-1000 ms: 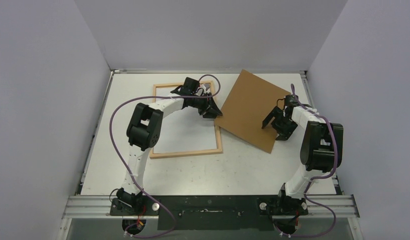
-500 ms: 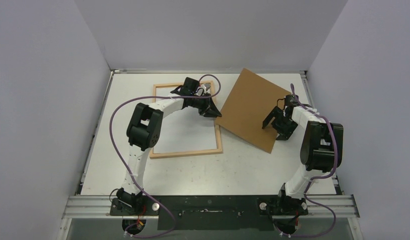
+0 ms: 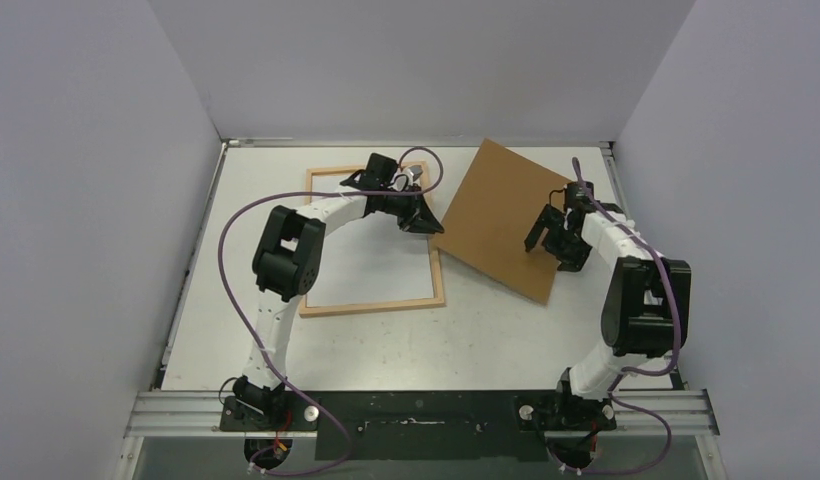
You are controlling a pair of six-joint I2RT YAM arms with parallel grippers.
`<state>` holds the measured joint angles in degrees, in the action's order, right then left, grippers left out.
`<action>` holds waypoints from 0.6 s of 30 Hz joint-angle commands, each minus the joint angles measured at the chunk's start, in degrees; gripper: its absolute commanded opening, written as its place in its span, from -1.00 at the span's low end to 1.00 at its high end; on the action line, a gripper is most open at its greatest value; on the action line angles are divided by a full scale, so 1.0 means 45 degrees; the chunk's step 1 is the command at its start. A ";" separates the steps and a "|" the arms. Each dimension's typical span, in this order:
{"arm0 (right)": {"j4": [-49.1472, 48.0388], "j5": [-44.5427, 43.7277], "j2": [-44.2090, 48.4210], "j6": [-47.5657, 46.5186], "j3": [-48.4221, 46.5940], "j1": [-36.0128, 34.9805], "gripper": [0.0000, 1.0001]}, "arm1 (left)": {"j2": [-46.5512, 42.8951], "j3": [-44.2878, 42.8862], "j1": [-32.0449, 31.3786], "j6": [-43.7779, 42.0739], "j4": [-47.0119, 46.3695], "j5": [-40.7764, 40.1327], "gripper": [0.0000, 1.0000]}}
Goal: Put the photo into the frame
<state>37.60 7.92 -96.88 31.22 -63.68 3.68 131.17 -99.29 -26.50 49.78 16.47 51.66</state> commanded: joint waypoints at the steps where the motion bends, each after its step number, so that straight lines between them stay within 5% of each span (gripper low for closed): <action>1: -0.0352 -0.1871 0.2457 -0.0926 -0.0891 -0.0703 0.72 | -0.0498 -0.0671 0.0564 0.0323 -0.0288 0.0661 -1.00; 6: -0.0970 -0.3980 0.3869 -0.2140 -0.1197 -0.2575 0.75 | -0.0801 -0.0495 0.0954 0.1124 -0.1183 0.1058 -1.00; 18: -0.1781 -0.4979 0.4692 -0.7386 -0.1013 -0.8055 0.72 | -0.1120 0.0061 0.1673 0.2782 -0.2627 0.1579 -1.00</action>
<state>31.05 -11.05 -76.47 10.00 -68.12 -26.37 130.41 -98.83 -20.23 59.68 8.47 56.47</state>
